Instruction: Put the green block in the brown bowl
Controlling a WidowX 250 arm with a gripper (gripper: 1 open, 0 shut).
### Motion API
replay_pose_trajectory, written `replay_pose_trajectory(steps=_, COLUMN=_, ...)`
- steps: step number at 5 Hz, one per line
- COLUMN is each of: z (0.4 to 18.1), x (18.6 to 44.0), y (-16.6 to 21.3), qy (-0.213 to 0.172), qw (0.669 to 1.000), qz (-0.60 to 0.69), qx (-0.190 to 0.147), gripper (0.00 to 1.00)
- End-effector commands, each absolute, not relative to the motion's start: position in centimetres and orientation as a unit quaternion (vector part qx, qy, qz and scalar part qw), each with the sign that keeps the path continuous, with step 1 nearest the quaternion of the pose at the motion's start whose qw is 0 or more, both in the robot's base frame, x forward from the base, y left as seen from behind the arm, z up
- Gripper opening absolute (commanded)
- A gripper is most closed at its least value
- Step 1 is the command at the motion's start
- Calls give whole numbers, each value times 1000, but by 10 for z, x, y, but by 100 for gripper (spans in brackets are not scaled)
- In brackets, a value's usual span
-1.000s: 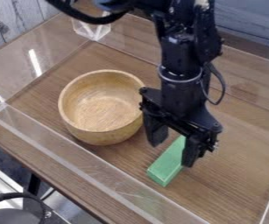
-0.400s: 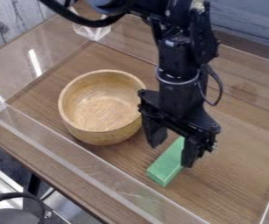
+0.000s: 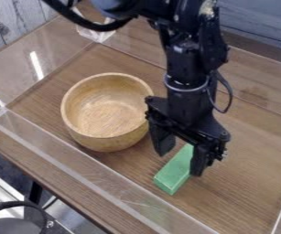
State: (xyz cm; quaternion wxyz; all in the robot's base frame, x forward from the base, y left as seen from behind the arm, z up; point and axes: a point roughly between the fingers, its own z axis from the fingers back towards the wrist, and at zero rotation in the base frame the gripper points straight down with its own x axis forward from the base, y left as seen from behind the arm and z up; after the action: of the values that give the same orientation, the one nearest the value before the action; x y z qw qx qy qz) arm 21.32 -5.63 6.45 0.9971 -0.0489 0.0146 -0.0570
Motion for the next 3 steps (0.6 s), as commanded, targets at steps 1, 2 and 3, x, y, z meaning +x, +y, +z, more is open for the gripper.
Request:
replay_pose_trajectory(steps=1, z=65, x=221, y=-55, qy=5, qw=997, qz=-51, qx=-52, gripper=100)
replay_pose_trajectory(steps=2, z=61, x=222, y=-55, qy=7, qw=997, qz=-50, qx=-52, gripper=0)
replay_pose_trajectory(steps=3, z=62, x=222, y=-55, qy=7, qw=997, qz=-49, qx=-53, gripper=0)
